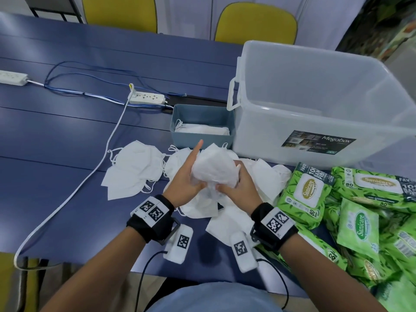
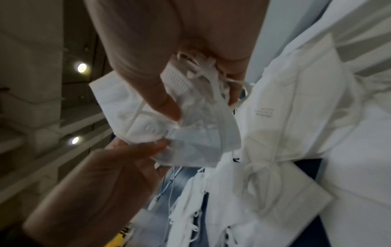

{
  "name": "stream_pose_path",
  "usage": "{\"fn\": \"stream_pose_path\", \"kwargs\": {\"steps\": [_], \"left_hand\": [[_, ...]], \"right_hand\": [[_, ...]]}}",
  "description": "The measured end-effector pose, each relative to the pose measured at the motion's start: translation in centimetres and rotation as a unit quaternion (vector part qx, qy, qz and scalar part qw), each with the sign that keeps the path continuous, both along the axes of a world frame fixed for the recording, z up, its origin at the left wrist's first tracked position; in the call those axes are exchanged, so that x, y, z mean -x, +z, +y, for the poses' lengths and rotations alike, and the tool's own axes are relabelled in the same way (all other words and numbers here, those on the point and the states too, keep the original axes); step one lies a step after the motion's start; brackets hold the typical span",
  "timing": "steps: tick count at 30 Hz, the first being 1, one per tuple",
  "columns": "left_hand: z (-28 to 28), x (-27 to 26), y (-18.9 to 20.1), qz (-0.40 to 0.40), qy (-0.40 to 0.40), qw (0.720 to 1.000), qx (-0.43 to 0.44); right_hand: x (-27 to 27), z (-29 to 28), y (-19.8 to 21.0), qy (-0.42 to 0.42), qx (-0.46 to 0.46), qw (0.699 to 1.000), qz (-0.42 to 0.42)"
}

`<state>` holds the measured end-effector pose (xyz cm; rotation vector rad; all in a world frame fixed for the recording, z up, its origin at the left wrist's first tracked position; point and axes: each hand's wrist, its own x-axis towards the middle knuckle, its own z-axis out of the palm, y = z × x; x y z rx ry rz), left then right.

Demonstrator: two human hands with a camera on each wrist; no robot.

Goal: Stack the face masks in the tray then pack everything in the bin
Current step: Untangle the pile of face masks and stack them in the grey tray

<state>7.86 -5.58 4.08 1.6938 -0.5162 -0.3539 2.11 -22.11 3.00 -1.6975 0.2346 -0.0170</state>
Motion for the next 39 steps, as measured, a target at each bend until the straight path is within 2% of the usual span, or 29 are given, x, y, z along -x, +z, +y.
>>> {"fn": "stream_pose_path", "kwargs": {"steps": [3, 6, 9, 13, 17, 20, 23, 24, 26, 28, 31, 36, 39], "left_hand": [[0.3, -0.2, -1.1, -0.040, 0.036, 0.998, -0.023], [0.6, 0.0, -2.7, -0.012, 0.036, 0.997, -0.062], [0.5, 0.3, -3.0, 0.004, 0.046, 0.996, -0.076], [0.2, 0.3, -2.4, 0.039, 0.034, 0.996, -0.071], [0.4, 0.1, -2.6, 0.025, 0.009, 0.998, -0.059], [-0.1, 0.3, -2.0, 0.062, 0.021, 0.998, -0.004], [-0.4, 0.7, -1.2, 0.039, 0.038, 0.998, 0.037], [-0.4, 0.6, -1.0, 0.028, 0.045, 0.997, 0.048], [0.2, -0.1, -1.3, 0.014, 0.066, 0.996, 0.050], [0.9, -0.8, -2.3, 0.036, 0.080, 0.996, 0.016], [1.8, -0.5, -3.7, 0.067, 0.069, 0.995, -0.020], [2.0, -0.8, -4.4, 0.015, 0.041, 0.998, -0.048], [1.9, -0.8, -4.0, -0.001, -0.001, 0.999, -0.040]], "right_hand": [[-0.6, 0.7, -1.2, -0.012, 0.033, 0.999, -0.016], [-0.9, 0.6, -3.4, 0.012, 0.136, 0.991, -0.004], [-0.9, 1.0, -4.5, 0.023, 0.185, 0.982, 0.026], [-2.0, 1.0, -5.5, 0.025, 0.164, 0.985, 0.048], [-2.7, 0.1, -5.9, 0.004, 0.128, 0.991, 0.033], [-2.5, 0.4, -5.0, -0.023, 0.105, 0.994, 0.013], [-2.4, 1.1, -4.2, -0.037, 0.095, 0.995, 0.007], [-2.5, 1.4, -4.1, -0.037, 0.065, 0.997, 0.000], [-3.0, 2.1, -3.8, -0.057, 0.008, 0.998, 0.014], [-2.9, 2.3, -4.2, -0.052, 0.007, 0.998, 0.026], [-2.3, 2.2, -6.0, 0.016, 0.111, 0.992, 0.061], [-3.3, 1.8, -8.0, 0.017, 0.204, 0.976, 0.071], [-2.7, 2.4, -5.1, -0.024, 0.220, 0.975, 0.017]]}}
